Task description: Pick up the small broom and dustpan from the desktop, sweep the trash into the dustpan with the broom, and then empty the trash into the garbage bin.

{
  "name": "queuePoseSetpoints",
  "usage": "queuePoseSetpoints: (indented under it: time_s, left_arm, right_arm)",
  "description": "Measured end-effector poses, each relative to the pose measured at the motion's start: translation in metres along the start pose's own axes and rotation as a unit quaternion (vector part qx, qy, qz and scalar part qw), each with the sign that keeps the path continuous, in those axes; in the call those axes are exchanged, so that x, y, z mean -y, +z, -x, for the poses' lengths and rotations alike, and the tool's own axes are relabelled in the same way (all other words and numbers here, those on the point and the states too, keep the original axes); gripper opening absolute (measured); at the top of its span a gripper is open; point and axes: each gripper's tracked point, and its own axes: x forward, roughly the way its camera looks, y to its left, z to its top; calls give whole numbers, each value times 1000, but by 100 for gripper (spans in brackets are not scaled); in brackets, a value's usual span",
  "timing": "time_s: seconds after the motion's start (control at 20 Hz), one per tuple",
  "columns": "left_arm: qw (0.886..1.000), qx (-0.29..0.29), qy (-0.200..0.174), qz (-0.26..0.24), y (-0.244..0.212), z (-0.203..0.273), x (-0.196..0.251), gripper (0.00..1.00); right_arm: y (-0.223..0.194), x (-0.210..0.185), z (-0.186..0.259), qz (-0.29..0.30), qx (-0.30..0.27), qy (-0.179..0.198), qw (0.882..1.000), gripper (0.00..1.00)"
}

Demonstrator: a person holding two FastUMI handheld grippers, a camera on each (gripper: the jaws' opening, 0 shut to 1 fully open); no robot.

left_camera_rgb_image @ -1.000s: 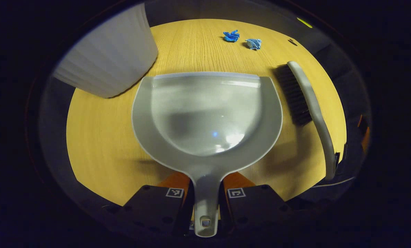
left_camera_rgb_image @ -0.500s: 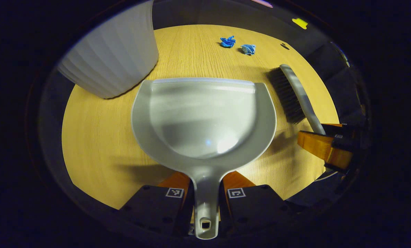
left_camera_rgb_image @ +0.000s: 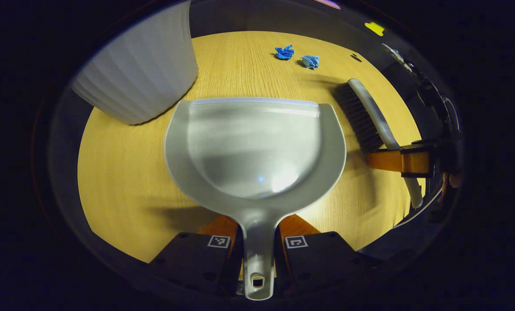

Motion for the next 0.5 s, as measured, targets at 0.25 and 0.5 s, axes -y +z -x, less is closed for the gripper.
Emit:
queuePoseSetpoints:
  time_s: [0.25,0.5]
  left_arm:
    - [1000,-12,1,-14,1,1,-3,30]
    - [998,-31,4,-49,9,9,-12,30]
  right_arm:
    - [35,11,12,38,21,1,999,28]
    - [126,47,44,84,73,-41,993,28]
